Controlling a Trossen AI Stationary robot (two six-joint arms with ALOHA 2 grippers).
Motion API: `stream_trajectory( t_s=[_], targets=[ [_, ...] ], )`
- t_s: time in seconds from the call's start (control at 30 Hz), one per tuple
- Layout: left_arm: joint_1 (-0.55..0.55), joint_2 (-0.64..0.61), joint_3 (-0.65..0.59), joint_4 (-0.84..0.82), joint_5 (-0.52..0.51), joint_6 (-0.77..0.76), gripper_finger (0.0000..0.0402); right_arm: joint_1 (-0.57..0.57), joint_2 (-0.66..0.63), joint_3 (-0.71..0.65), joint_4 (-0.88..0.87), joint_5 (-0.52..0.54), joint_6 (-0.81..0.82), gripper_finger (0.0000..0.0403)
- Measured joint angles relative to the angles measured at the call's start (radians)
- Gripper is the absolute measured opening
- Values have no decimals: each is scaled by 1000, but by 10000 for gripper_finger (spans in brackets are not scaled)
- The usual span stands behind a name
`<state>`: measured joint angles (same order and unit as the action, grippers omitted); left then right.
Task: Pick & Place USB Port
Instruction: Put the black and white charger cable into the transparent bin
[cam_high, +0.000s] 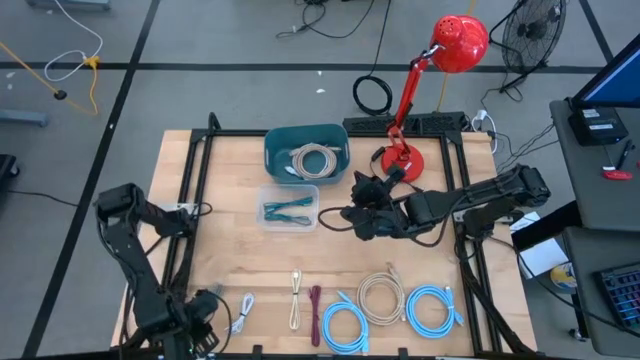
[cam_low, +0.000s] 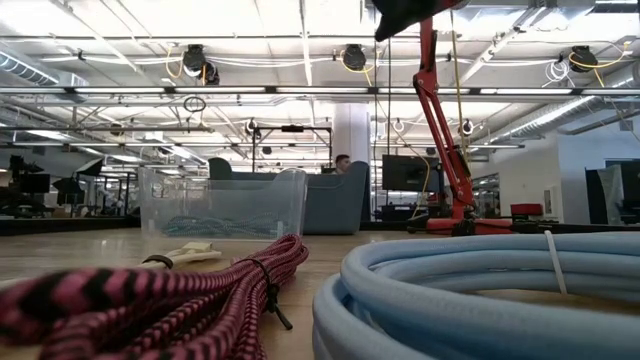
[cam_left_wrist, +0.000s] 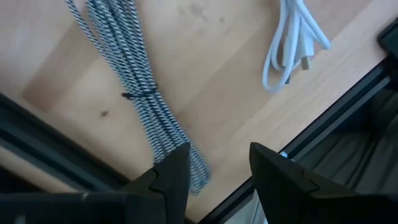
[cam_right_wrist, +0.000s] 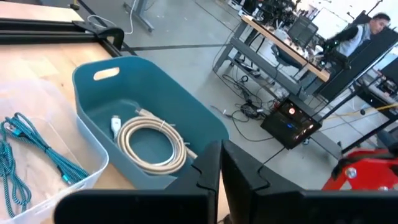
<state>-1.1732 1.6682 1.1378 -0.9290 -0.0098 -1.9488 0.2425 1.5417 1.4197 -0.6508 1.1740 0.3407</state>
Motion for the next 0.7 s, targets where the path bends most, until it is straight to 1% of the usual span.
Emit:
stream_trajectory(
  t_s=[0.17, 0.33, 0.53, 0.7],
  targets=[
    [-24, 40, 0, 12, -4, -62, 168, -1, 0, 0, 75, -1, -80, 8],
    [-31, 62, 0, -4, -25, -93, 168, -1, 0, 0, 127, -1, -137, 8],
    [-48, 64, -48, 38, -26, -138, 168, -1, 0, 0, 131, -1, -145, 8],
    [-56, 65, -93, 69, 9, -162, 168, -1, 0, 0, 131, -1, -144, 8]
  ],
)
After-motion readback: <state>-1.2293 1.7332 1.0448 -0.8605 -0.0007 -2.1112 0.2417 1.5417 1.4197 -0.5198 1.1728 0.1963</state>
